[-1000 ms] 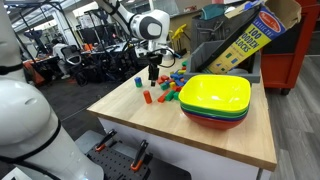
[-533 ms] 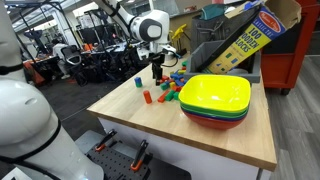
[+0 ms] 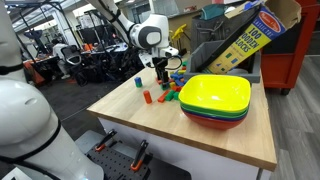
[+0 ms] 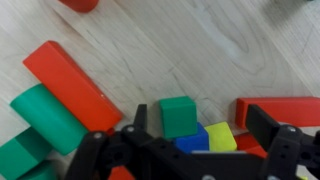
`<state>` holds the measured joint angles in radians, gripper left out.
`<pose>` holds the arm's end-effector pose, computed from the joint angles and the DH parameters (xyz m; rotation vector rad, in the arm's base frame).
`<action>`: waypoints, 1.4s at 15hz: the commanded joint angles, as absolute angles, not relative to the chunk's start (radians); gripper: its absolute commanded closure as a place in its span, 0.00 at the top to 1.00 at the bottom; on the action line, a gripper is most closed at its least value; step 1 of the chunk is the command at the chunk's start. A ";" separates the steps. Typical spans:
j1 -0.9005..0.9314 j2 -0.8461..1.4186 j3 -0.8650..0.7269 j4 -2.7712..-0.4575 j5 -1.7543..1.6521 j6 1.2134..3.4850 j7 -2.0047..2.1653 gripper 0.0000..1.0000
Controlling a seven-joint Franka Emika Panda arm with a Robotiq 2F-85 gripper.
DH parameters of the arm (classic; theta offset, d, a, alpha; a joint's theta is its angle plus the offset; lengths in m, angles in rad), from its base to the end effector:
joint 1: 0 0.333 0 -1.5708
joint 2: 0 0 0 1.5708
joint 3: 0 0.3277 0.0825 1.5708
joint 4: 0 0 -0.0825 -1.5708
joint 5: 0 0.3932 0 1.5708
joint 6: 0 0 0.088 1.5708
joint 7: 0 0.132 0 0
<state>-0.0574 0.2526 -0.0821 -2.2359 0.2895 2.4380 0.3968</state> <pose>0.5434 -0.0717 0.2321 -2.7733 1.1077 0.1009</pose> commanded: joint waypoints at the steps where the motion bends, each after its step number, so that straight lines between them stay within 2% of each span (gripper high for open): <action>1: -0.063 0.232 -0.081 -2.280 0.278 2.522 0.310 1.00; 4: -0.063 0.231 -0.075 -2.291 0.268 2.572 0.239 1.00; 5: -0.063 0.231 -0.076 -2.295 0.262 2.585 0.225 0.93; 6: -0.063 0.228 -0.077 -2.300 0.254 2.590 0.208 0.74; 14: -0.065 0.221 -0.082 -2.325 0.224 2.600 0.184 0.12; 15: -0.064 0.220 -0.085 -2.324 0.218 2.600 0.189 0.09; 21: -0.061 0.196 -0.086 -2.325 0.189 2.597 0.187 0.09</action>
<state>-0.0579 0.2459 -0.0841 -2.2945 0.2095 2.5830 0.1970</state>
